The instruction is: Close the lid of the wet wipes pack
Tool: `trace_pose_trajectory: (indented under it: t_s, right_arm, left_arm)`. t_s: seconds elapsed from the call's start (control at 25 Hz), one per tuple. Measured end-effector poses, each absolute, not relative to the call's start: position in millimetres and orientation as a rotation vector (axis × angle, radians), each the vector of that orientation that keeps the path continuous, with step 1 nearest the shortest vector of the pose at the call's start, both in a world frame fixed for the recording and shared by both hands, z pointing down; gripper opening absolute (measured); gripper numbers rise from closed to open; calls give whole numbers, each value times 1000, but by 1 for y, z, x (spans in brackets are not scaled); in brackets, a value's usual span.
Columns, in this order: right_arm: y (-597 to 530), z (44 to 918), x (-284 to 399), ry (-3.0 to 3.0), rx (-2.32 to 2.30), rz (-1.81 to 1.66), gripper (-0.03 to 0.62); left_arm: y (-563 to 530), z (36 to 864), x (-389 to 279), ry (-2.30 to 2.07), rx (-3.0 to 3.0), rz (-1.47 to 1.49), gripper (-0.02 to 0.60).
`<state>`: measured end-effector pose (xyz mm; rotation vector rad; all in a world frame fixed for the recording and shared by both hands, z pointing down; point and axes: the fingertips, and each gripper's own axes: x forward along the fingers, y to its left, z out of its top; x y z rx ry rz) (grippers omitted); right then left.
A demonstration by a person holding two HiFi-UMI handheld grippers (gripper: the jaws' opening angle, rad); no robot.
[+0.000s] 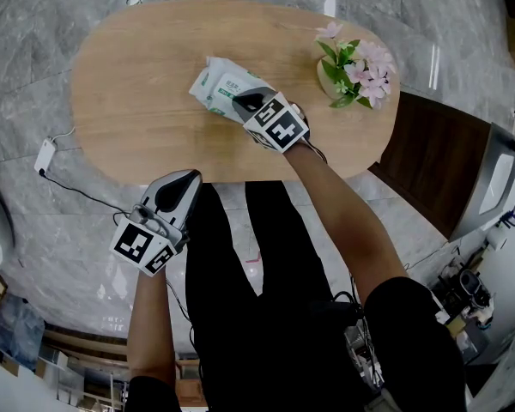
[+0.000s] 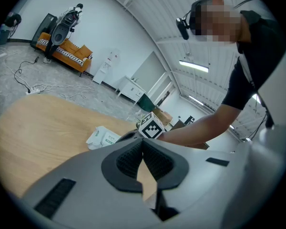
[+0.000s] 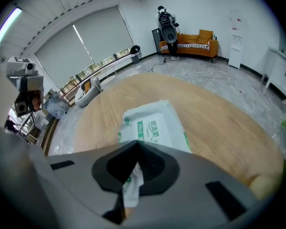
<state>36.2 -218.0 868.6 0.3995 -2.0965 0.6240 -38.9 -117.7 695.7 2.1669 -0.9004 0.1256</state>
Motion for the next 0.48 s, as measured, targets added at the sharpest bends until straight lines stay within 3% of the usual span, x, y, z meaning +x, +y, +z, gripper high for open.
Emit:
trace_pose_trajectory:
  t_s: [0.48]
  right_arm:
    - [-220, 822, 40, -2179, 470, 614, 11]
  left_arm:
    - [-124, 664, -40, -915, 2193, 97, 15]
